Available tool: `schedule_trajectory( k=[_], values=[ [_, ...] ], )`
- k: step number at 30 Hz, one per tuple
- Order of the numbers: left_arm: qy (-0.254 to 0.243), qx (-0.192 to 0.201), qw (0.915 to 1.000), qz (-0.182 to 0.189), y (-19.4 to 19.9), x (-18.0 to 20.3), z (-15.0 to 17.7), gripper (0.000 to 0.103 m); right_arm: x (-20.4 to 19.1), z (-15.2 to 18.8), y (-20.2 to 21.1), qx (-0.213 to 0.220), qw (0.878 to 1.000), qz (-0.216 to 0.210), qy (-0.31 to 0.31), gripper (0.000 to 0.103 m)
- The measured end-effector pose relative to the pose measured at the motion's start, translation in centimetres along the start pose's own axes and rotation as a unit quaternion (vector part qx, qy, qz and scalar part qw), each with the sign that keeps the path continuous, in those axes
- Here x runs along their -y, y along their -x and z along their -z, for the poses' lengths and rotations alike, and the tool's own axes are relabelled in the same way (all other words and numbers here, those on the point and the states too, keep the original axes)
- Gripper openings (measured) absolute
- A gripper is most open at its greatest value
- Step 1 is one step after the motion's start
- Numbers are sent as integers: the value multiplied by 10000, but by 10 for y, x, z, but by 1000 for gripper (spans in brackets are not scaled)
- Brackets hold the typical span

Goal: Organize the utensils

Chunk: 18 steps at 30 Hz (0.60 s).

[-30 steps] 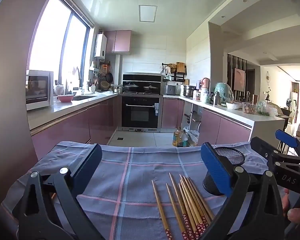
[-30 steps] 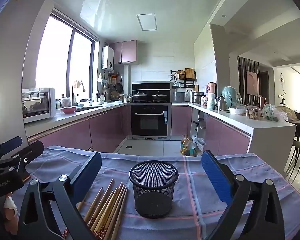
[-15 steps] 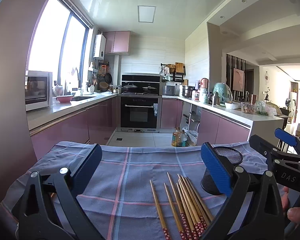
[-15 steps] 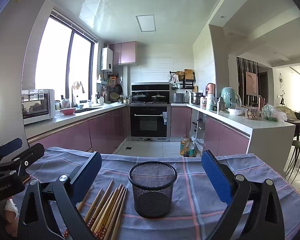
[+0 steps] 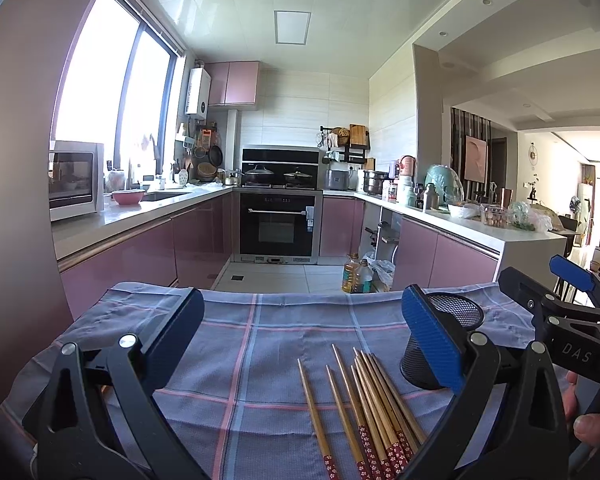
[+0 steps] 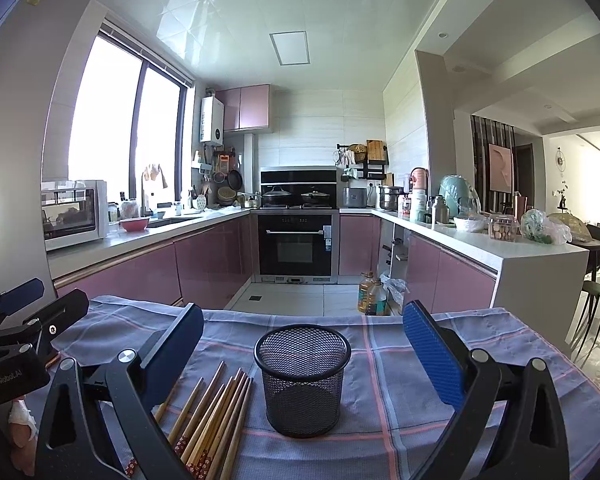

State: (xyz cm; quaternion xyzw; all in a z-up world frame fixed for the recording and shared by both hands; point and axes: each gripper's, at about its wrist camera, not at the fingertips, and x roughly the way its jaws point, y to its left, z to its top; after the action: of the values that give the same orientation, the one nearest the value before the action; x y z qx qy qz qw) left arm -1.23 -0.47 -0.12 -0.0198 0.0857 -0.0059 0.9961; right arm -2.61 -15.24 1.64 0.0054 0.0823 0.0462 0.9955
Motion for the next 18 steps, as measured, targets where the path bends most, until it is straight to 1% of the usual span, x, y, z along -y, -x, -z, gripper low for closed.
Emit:
schedule_trajectory(
  k=[18],
  values=[
    [-2,-9,10000,-1,1,1,-1,97,-1,-1,0,-2,10000,11,2,97]
  ],
)
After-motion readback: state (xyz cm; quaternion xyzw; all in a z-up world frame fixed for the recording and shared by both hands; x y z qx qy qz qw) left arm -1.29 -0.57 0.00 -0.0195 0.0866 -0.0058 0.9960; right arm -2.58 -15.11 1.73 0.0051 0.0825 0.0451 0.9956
